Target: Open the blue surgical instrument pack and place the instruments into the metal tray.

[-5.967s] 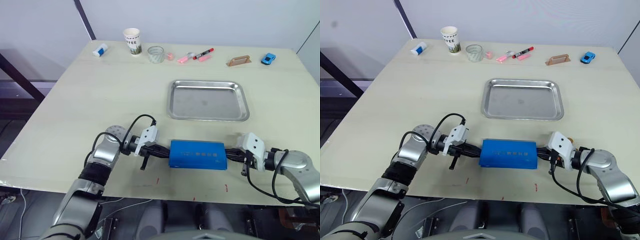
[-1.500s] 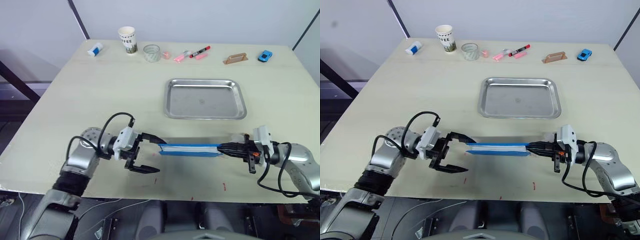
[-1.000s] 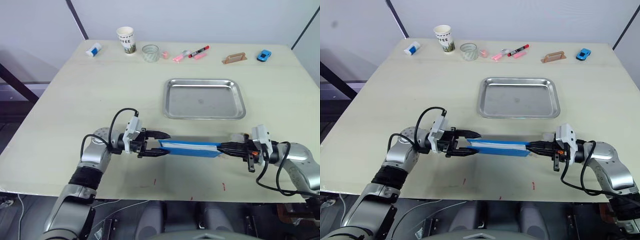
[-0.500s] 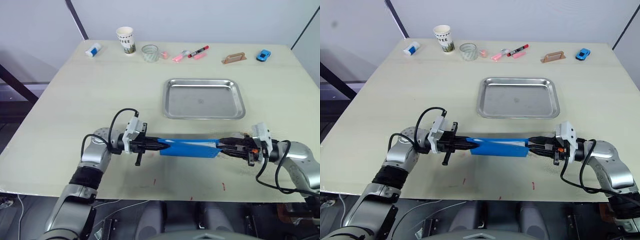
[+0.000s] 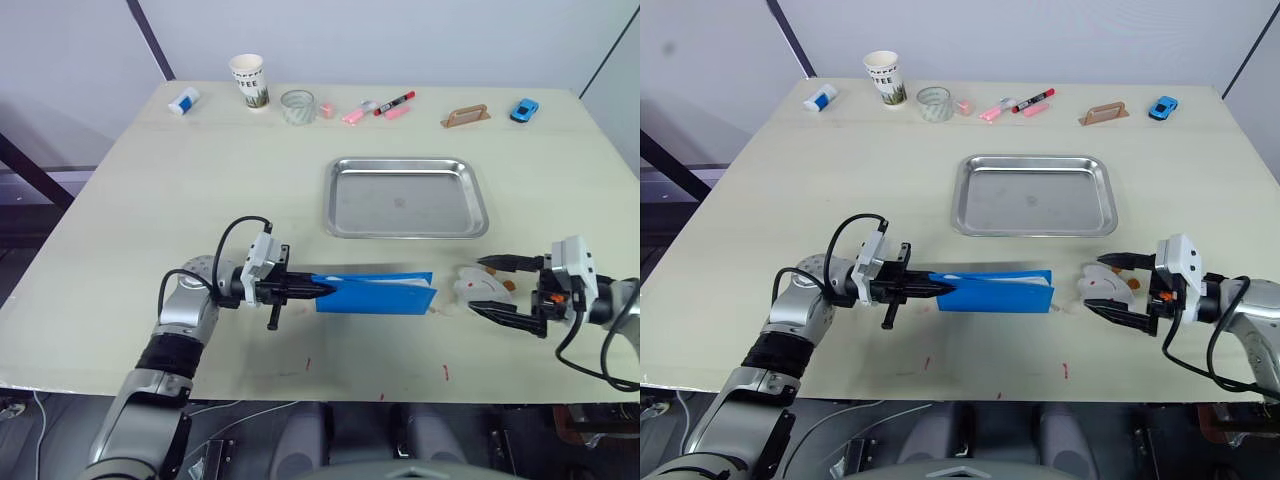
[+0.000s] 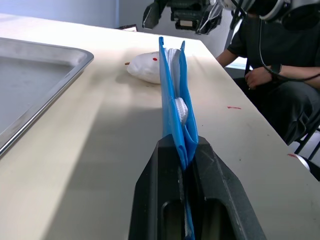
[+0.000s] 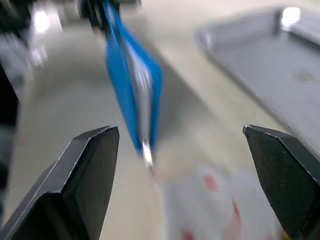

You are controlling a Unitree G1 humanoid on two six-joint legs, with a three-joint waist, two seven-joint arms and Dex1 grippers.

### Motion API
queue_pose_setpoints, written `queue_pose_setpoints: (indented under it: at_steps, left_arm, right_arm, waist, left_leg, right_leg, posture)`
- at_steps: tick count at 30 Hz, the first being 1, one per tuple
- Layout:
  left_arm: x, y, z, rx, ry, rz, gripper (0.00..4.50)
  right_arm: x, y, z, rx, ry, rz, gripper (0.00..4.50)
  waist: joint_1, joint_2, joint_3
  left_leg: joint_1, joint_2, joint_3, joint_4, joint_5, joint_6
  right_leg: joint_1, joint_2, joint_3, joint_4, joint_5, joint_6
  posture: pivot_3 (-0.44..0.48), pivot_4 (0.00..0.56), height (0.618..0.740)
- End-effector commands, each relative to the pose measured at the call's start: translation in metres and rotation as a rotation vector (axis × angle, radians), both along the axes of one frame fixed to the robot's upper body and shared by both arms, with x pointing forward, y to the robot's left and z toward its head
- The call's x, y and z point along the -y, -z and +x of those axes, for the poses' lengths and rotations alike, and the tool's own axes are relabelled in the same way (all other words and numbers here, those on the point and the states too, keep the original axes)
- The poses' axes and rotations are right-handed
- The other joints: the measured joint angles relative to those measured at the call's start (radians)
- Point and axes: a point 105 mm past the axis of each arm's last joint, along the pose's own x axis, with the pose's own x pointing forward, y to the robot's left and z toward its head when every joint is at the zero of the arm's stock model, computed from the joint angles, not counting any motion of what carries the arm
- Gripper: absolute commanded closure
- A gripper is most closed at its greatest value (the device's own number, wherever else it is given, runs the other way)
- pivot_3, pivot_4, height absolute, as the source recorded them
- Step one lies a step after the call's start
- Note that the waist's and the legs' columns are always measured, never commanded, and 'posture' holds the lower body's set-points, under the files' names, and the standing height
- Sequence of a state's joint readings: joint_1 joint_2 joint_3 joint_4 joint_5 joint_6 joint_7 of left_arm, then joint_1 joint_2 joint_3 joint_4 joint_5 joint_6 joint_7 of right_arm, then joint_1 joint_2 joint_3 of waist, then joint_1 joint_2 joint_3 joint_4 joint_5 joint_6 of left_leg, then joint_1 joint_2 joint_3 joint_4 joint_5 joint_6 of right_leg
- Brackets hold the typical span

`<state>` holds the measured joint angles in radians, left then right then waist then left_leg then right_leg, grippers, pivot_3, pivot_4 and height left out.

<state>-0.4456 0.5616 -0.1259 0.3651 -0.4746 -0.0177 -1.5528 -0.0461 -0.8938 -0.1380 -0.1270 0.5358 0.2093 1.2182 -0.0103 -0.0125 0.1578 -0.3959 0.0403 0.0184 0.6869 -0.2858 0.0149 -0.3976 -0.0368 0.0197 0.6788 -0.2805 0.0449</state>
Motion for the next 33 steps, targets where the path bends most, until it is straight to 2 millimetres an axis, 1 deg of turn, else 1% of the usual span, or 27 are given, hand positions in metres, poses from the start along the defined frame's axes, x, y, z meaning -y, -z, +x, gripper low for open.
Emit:
queue_pose_setpoints:
  at_steps: [1,3,5,8,10,12,13,14,15,16,17,19,21,22,23,26,28,31,33]
  left_arm:
    - [-0.009,0.001,-0.001,0.03,0.011,0.052,4.5]
    - [-0.01,0.002,-0.001,0.04,0.019,0.073,4.5]
    - [-0.01,0.003,-0.001,0.043,0.02,0.079,4.5]
    - [-0.01,0.006,-0.001,0.053,0.028,0.099,4.5]
    - [-0.009,0.007,-0.002,0.056,0.032,0.103,4.5]
    - [-0.008,0.007,-0.002,0.059,0.032,0.101,4.5]
    - [-0.008,0.007,-0.002,0.06,0.031,0.101,4.5]
    - [-0.008,0.006,-0.002,0.062,0.03,0.1,4.5]
    - [-0.008,0.005,-0.001,0.063,0.024,0.095,4.5]
    - [-0.008,0.004,-0.001,0.064,0.02,0.092,4.5]
    - [-0.008,0.004,-0.001,0.065,0.018,0.09,4.5]
    - [-0.008,0.004,-0.002,0.065,0.018,0.089,4.5]
    - [-0.007,0.003,-0.002,0.067,0.018,0.089,4.5]
    - [-0.007,0.003,-0.002,0.069,0.018,0.089,4.5]
    - [-0.007,0.002,-0.002,0.071,0.018,0.09,4.5]
    - [-0.007,0.002,-0.003,0.069,0.02,0.094,4.5]
    - [-0.007,0.002,-0.002,0.072,0.019,0.1,4.5]
    - [-0.007,0.005,-0.002,0.068,0.021,0.127,4.5]
    - [-0.006,0.006,-0.003,0.049,0.028,0.141,4.5]
  right_arm:
    - [0.016,0.002,0.004,0.047,0.007,-0.109,0.12]
    - [0.023,0.007,0.008,0.055,0.015,-0.153,0.12]
    - [0.023,0.009,0.01,0.053,0.004,-0.15,0.12]
    - [0.02,0.029,0.012,0.026,-0.027,-0.21,0.12]
    - [0.018,0.037,0.017,0.029,-0.024,-0.223,0.12]
    - [0.016,0.038,0.019,0.026,-0.018,-0.199,0.65]
    - [0.015,0.038,0.019,0.02,-0.018,-0.188,0.83]
    - [0.015,0.038,0.018,0.011,-0.023,-0.181,1.48]
    - [0.017,0.037,0.015,0.01,-0.02,-0.171,1.66]
    - [0.019,0.035,0.014,0.01,-0.015,-0.163,2.19]
    - [0.022,0.033,0.012,0.013,-0.009,-0.155,2.19]
    - [0.027,0.025,0.012,0.019,0.014,-0.115,3.01]
    - [0.03,0.014,0.011,0.027,0.032,-0.075,4.11]
    - [0.031,0.009,0.01,0.033,0.036,-0.058,4.39]
    - [0.032,0.002,0.009,0.036,0.04,-0.035,4.48]
    - [0.031,-0.018,0.005,0.045,0.031,0.04,4.49]
    - [0.031,-0.027,0.003,0.046,0.032,0.067,4.49]
    - [0.029,-0.054,0.006,0.071,0.06,0.174,4.49]
    - [0.024,-0.064,0.006,0.068,0.058,0.224,4.49]
  waist:
    - [-0.001,0.0,0.0]
    - [-0.002,0.0,0.0]
    - [-0.002,0.0,0.0]
    - [-0.003,0.0,0.0]
    - [-0.003,0.0,0.0]
    - [-0.002,0.0,0.0]
    - [-0.002,0.0,0.0]
    - [-0.002,0.0,0.0]
    - [-0.002,0.0,0.0]
    - [-0.002,0.0,0.0]
    - [-0.001,0.0,0.0]
    - [0.0,0.0,0.0]
    - [-0.002,0.0,0.0]
    - [-0.002,0.0,0.0]
    - [-0.001,0.0,0.0]
    - [-0.001,0.0,0.0]
    - [-0.001,0.0,0.0]
    - [-0.001,0.0,0.0]
    - [-0.003,0.0,0.0]
  left_leg:
    - [0.0,0.0,0.0,0.0,0.0,0.0]
    - [0.0,0.0,0.0,0.0,0.0,0.0]
    - [0.0,0.0,0.001,0.0,0.0,0.0]
    - [0.001,0.0,0.0,0.0,0.0,0.0]
    - [0.001,0.0,0.0,0.0,0.0,0.0]
    - [0.001,0.0,0.001,0.0,0.0,0.0]
    - [0.001,0.0,0.001,0.0,0.0,0.0]
    - [0.001,0.0,0.001,0.0,0.0,0.0]
    - [0.001,0.0,0.001,0.0,0.0,0.0]
    - [0.001,0.0,0.001,0.0,0.0,0.0]
    - [0.001,0.0,0.001,0.0,0.0,0.0]
    - [0.001,0.0,0.0,0.0,0.0,0.0]
    - [0.001,0.0,0.001,0.0,0.0,0.0]
    - [0.001,0.0,0.001,0.0,0.0,0.0]
    - [0.001,0.0,0.001,0.0,0.0,0.0]
    - [0.001,0.0,0.0,0.0,0.0,0.0]
    - [0.001,0.0,0.0,0.0,0.0,0.0]
    - [0.001,0.0,0.0,0.0,0.0,0.0]
    - [0.001,0.0,0.0,0.0,0.0,0.0]
  right_leg:
    - [0.0,0.0,0.0,0.0,0.0,0.0]
    - [0.0,0.0,0.0,0.0,0.0,0.0]
    - [0.0,0.0,0.001,0.0,0.0,0.0]
    - [0.0,0.0,0.001,0.0,0.0,0.0]
    - [0.0,0.0,0.001,0.0,0.0,0.0]
    - [0.0,0.0,0.001,0.0,0.0,0.0]
    - [0.0,0.0,0.001,0.0,0.0,0.0]
    - [0.0,0.0,0.001,0.0,0.0,0.0]
    - [0.0,0.0,0.001,0.0,0.0,0.0]
    - [0.0,0.0,0.001,0.0,0.0,0.0]
    - [0.0,0.0,0.001,0.0,0.0,0.0]
    - [0.0,0.0,0.001,0.0,0.0,0.0]
    - [0.0,0.0,0.001,0.0,0.0,0.0]
    - [0.0,0.0,0.001,0.0,0.0,0.0]
    - [0.0,0.0,0.001,0.0,0.0,0.0]
    - [0.0,0.0,0.001,0.0,0.0,0.0]
    - [0.001,0.0,0.001,0.0,0.0,0.0]
    - [0.001,0.0,0.001,0.0,0.0,0.0]
    - [0.001,0.0,0.001,0.0,0.0,0.0]
  posture:
    - [0.0,0.15,0.74]
    - [0.0,0.15,0.74]
    - [0.0,0.15,0.74]
    - [0.0,0.15,0.74]
    - [0.0,0.15,0.74]
    - [0.0,0.15,0.74]
    - [0.0,0.15,0.74]
    - [0.0,0.15,0.74]
    - [0.0,0.15,0.74]
    - [0.0,0.15,0.74]
    - [0.0,0.15,0.74]
    - [0.0,0.15,0.74]
    - [0.0,0.15,0.74]
    - [0.0,0.15,0.74]
    - [0.0,0.15,0.74]
    - [0.0,0.15,0.74]
    - [0.0,0.15,0.74]
    - [0.0,0.15,0.74]
    - [0.0,0.15,0.74]
